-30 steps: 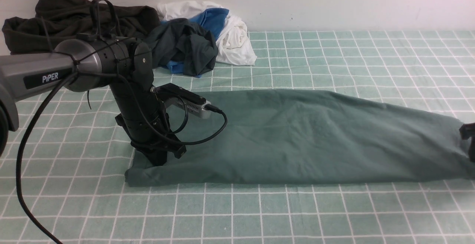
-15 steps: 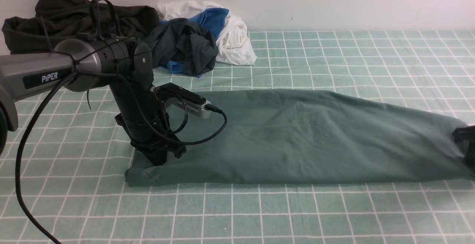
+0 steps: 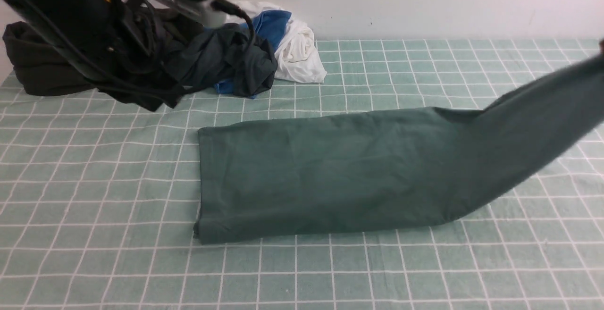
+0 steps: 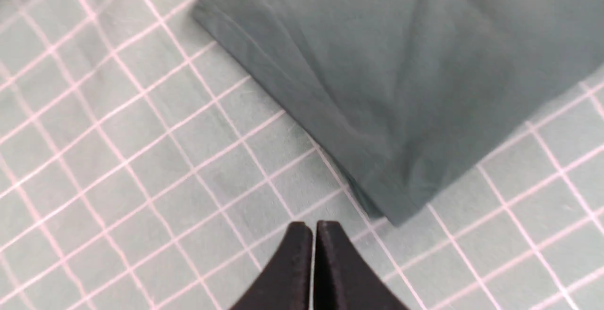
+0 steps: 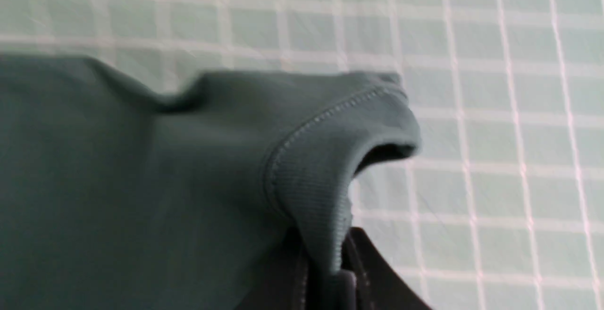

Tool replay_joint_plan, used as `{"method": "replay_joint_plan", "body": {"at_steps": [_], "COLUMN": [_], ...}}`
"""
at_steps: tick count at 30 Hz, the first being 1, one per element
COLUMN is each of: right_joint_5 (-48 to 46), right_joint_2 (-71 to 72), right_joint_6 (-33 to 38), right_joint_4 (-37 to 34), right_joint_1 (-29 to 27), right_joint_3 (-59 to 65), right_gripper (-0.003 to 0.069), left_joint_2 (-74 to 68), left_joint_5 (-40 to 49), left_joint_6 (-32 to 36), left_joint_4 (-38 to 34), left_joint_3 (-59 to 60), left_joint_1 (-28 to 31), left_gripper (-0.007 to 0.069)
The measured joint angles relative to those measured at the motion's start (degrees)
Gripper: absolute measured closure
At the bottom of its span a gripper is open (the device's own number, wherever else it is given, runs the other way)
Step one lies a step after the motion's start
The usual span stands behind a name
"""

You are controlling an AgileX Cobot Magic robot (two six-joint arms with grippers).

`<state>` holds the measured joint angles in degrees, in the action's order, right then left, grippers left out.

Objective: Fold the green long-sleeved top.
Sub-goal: Use the right arm to drag the right edge of the fabric to the left and folds it over the left edge

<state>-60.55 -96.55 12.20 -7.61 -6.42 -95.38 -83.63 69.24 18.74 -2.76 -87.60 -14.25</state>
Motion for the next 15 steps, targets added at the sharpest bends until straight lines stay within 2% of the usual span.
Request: {"method": "replay_joint_plan", "body": {"at_steps": [6,9,15], "right_joint_5": [-0.39,0.64,9.74], "right_joint_2": [-0.46,-3.69,-16.88], "right_joint_6": [4.67,6.82,8.53], "right_joint_4": [-10.08,-14.02,-21.60], "right_joint_1": [15.40,25.17,39.49], "right_joint_3": [-9.06,-10.12,-10.12], "right_gripper": [0.0610,0.0610,0.0610], "left_joint_2": [11.60,17.31,30.26], "left_joint_5": [2.15,2.83,2.86], "left_joint_6": [-1.39,-1.99,-3.58], "left_joint_4": [0.00,0.00,1.97], "left_joint_3": [0.12,0.12,6.55], "left_joint_1": [0.00,0.00,0.00], "left_gripper": [0.0627,0.0627,0.0627]}}
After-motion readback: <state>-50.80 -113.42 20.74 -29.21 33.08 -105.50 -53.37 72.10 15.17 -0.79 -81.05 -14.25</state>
